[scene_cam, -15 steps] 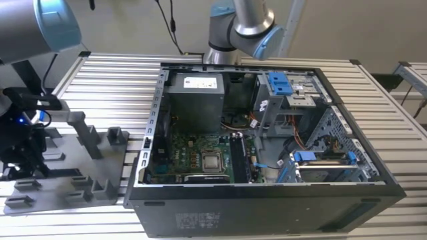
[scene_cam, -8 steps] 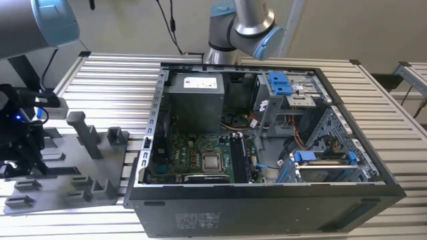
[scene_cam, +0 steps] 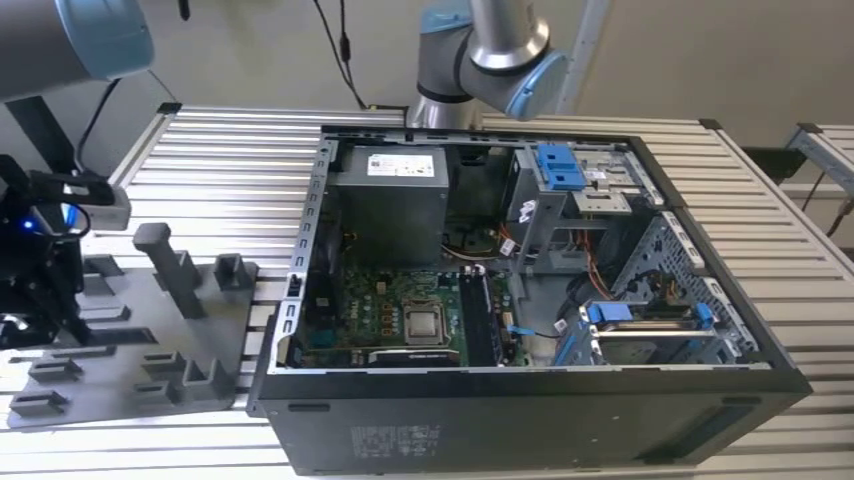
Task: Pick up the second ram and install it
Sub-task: 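Pick up the second ram and move it above second insertion slot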
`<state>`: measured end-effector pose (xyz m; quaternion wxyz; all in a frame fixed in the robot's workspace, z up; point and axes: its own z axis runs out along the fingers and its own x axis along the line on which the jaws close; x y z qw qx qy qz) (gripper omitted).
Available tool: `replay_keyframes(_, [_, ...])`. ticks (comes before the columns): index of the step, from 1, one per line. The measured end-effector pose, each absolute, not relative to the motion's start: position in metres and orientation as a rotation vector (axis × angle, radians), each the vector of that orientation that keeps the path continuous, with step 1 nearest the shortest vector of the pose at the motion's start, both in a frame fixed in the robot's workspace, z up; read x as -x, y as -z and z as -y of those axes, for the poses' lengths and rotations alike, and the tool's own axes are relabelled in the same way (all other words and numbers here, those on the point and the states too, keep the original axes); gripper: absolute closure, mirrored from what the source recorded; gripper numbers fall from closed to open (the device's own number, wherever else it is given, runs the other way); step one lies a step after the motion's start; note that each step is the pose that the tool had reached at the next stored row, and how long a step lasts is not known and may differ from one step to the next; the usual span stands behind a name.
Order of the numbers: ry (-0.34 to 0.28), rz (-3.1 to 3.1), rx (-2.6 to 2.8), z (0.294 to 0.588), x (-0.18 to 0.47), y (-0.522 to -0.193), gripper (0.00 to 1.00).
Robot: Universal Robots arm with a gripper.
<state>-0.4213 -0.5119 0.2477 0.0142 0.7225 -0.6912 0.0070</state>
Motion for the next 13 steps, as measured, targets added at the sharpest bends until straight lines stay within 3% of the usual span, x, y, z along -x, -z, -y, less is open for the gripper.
replay_keyframes(13, [-0.022,2.152,-2.249,0.512,0.421,-0.269,0.86])
